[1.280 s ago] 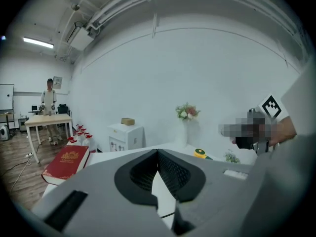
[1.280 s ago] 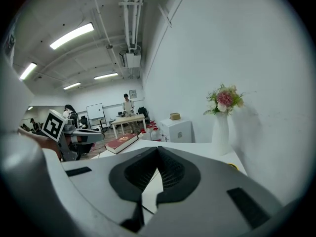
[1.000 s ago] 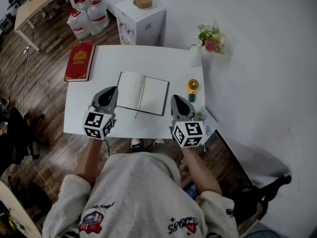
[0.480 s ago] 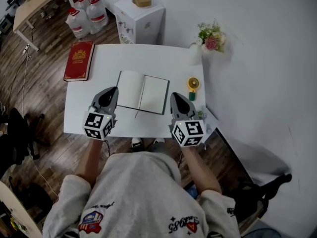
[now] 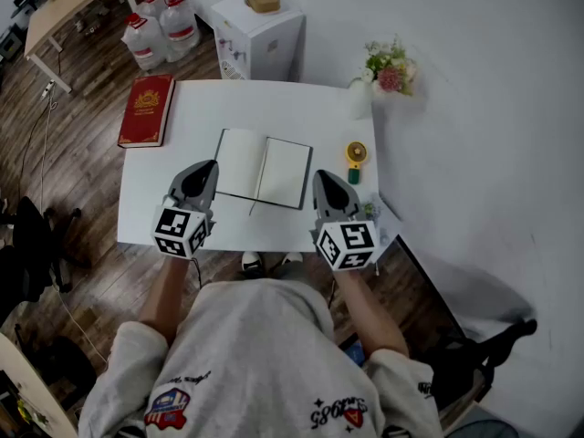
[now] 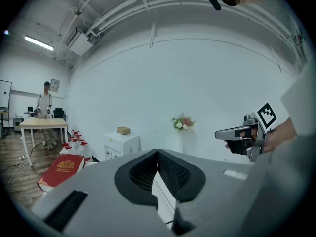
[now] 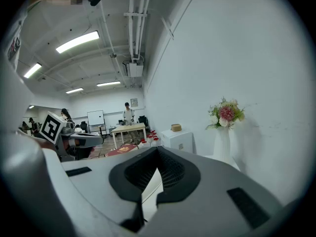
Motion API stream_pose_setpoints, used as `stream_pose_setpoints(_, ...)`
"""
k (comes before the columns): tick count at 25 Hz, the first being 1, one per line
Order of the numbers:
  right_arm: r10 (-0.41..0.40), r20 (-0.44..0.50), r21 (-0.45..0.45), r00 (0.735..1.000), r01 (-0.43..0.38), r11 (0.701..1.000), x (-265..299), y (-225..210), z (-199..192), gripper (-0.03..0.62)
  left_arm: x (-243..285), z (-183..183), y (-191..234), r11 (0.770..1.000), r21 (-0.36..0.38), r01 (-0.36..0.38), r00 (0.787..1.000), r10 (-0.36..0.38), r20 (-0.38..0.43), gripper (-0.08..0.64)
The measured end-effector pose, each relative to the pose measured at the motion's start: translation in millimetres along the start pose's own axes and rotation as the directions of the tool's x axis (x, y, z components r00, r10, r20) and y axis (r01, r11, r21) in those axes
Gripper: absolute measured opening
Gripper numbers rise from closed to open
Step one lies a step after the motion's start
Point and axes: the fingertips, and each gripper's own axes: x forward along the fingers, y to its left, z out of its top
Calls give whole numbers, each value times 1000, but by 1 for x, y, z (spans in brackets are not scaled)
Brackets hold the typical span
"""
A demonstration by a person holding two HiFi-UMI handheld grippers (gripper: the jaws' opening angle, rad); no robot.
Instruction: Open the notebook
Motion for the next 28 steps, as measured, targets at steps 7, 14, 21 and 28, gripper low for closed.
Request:
stream_pose_setpoints(7, 2, 2, -10, 1000, -2, 1000, -10, 4, 0, -11, -7, -4, -5, 1000, -6, 1, 1000, -1, -2, 5)
stream_pose_setpoints(14, -4, 2, -9, 1000, 4, 1000, -15, 6, -2, -11, -12, -10, -5, 1000, -18, 0, 1000, 0, -13, 5)
stream_pose_setpoints(21, -6, 8, -13, 1000, 6, 1000, -19, 12, -1, -11, -19, -13, -4, 1000, -27, -2, 1000, 2, -14, 5)
stream_pose_setpoints(28, -8, 6, -10, 1000, 8, 1000, -22, 17, -5, -11, -25, -18, -2, 999, -34, -2, 1000, 2, -17, 5)
